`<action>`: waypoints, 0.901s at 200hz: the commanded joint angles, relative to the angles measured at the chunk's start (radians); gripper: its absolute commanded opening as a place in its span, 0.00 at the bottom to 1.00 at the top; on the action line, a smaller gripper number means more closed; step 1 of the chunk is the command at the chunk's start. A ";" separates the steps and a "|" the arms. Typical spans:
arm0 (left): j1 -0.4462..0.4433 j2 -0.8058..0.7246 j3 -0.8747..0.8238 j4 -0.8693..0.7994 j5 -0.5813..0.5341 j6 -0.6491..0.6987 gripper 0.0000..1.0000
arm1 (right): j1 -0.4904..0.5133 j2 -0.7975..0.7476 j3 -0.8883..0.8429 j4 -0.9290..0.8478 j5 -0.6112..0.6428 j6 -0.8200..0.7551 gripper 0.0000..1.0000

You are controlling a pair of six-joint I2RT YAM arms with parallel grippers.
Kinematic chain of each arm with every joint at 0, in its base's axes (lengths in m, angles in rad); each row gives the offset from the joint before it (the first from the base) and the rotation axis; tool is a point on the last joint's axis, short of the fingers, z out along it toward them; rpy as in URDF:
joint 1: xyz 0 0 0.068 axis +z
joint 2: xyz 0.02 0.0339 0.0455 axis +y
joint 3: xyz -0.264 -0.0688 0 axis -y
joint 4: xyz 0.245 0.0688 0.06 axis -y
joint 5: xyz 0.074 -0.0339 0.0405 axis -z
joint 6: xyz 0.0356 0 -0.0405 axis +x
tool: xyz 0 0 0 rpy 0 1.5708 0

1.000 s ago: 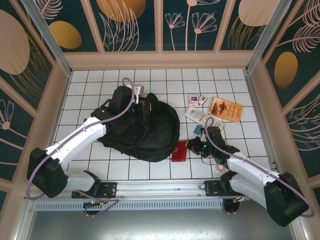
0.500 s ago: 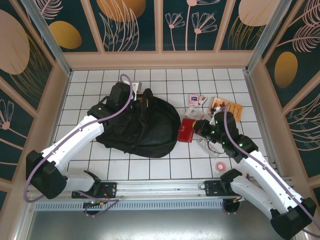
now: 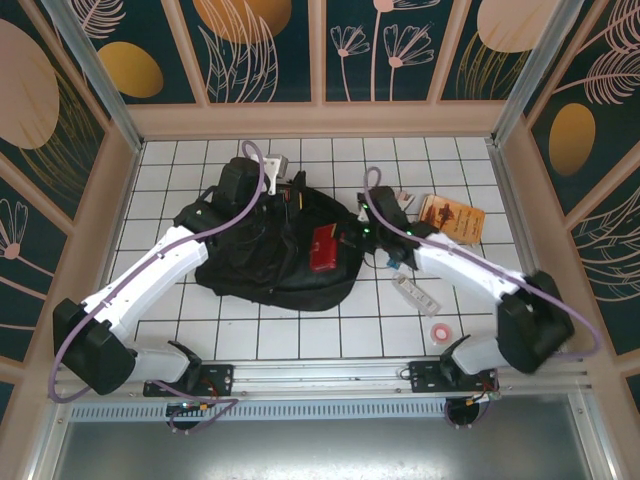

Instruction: Pack the student bag

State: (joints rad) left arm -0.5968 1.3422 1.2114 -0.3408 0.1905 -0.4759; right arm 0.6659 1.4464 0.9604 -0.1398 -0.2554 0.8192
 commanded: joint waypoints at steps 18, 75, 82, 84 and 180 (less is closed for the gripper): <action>-0.007 -0.003 0.025 0.132 0.056 -0.029 0.00 | 0.034 0.206 0.147 0.270 -0.081 0.112 0.00; -0.007 0.009 0.047 0.120 0.019 -0.010 0.00 | 0.058 0.231 0.223 0.083 0.078 0.018 0.69; -0.006 0.006 0.043 0.120 0.011 -0.008 0.00 | 0.058 0.202 0.219 0.056 0.095 -0.002 0.71; -0.006 0.005 0.041 0.121 0.010 -0.008 0.00 | 0.058 0.194 0.218 0.048 0.099 -0.006 0.71; -0.008 0.058 0.061 0.132 0.034 0.002 0.00 | 0.035 -0.214 0.106 -0.160 0.345 -0.097 0.72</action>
State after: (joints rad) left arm -0.5968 1.3777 1.2179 -0.2878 0.1829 -0.4908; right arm 0.7158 1.3064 1.1080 -0.1925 -0.0490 0.7399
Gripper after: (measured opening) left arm 0.072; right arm 0.726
